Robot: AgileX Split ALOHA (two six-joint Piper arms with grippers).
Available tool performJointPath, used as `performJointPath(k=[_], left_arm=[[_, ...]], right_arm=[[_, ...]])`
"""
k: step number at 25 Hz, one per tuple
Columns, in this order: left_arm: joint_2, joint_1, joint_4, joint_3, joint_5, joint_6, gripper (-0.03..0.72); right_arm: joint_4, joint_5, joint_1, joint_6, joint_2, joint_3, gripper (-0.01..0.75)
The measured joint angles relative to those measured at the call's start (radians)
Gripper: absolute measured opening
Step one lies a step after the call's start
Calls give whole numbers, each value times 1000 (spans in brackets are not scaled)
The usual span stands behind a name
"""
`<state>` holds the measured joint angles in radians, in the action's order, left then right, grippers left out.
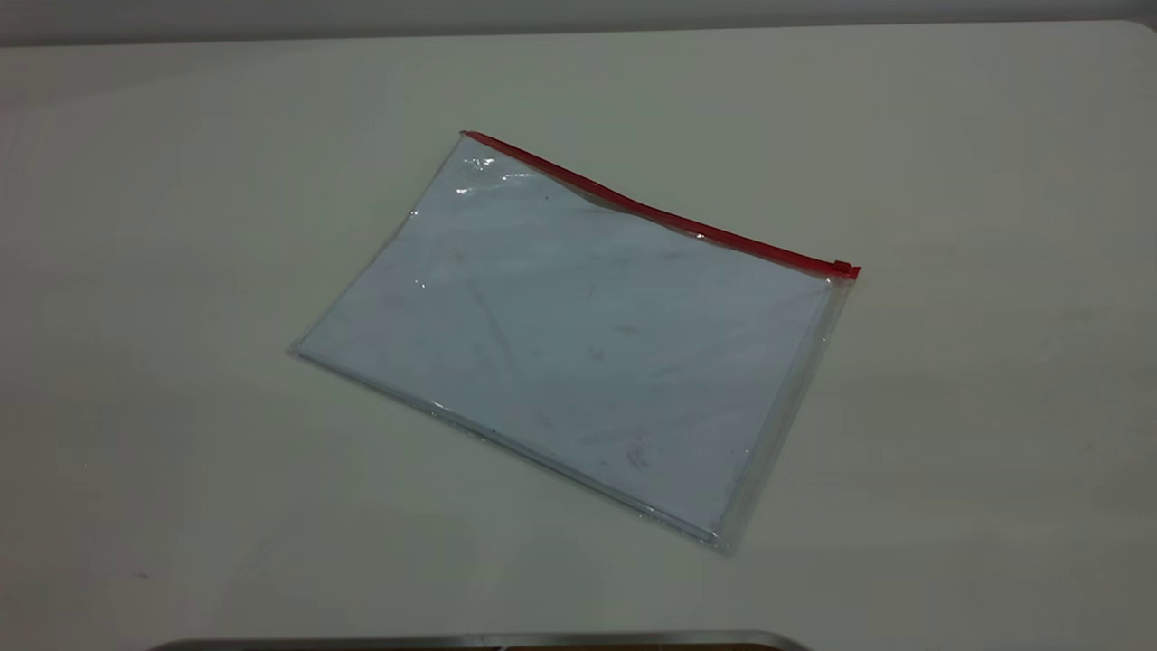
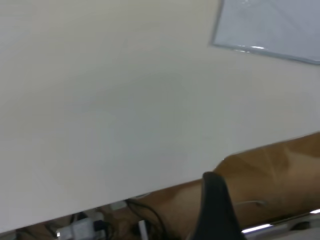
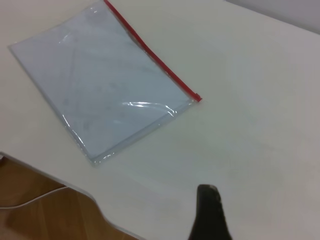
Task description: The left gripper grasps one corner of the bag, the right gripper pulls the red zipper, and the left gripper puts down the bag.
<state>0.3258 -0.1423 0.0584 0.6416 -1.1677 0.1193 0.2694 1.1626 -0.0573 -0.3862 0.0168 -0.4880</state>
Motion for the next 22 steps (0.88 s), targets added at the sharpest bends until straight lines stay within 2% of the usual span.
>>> performJointPath(k=[11,22], left_arm=[[-54,0,44,-149,28,21,587],[-54,0,45,-154,38,21,587]], right_arm=[[-9,0,-2,0,0,2,583],[-10,0,-2,0,0,2,582]])
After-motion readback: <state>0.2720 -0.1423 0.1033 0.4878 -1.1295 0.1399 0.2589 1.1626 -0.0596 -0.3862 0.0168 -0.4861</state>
